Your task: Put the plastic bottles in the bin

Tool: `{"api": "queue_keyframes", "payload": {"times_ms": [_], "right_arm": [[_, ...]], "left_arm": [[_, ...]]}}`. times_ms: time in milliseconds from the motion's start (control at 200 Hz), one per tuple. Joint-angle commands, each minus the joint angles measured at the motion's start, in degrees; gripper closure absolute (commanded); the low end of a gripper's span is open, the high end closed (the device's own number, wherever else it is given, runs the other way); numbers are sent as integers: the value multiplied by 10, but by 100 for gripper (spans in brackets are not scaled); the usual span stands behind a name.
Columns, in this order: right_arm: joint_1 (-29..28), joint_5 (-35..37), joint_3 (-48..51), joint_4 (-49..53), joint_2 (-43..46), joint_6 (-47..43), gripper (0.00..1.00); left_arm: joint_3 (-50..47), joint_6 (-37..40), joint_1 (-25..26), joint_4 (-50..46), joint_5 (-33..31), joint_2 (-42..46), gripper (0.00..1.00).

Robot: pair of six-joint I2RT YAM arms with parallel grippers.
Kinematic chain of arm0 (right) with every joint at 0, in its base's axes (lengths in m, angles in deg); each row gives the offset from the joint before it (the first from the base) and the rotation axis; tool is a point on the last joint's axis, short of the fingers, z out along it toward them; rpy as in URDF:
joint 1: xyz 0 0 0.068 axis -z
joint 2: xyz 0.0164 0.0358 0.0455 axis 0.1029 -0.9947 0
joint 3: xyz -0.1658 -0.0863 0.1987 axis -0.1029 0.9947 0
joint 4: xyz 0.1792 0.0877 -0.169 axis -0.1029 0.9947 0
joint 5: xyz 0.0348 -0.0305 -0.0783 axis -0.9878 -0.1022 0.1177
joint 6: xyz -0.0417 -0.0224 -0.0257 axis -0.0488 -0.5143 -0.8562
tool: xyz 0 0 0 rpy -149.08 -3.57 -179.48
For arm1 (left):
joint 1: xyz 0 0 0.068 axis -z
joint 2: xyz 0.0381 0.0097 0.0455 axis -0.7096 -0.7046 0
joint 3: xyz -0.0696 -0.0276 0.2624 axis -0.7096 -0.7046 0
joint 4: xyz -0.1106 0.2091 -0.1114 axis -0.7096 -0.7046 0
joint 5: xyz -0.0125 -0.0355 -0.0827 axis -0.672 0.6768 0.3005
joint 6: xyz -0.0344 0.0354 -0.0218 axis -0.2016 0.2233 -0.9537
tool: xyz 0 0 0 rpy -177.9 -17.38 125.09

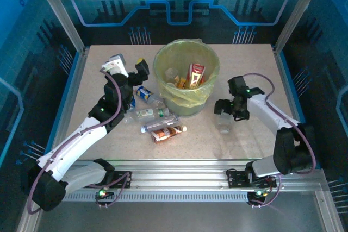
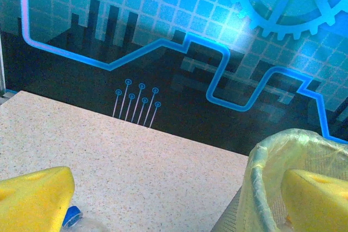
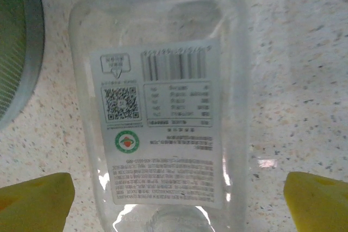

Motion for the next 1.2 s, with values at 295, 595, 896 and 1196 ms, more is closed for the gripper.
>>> {"api": "queue_keyframes", "payload": {"times_ms": [295, 595, 896, 1196], "right_arm": [[-20, 24, -40, 7, -76, -17, 0], [-21, 33, -53, -9, -127, -15, 0], [-20, 38, -71, -14, -172, -15, 1], [-20, 56, -71, 9, -131, -8, 29]], "left_arm": [[-4, -17, -9, -12, 0, 1, 1], [-7, -18, -11, -15, -2, 4, 1], [-7, -17, -14, -23, -4, 3, 1], [-7, -18, -16, -26, -3, 0, 1]]}}
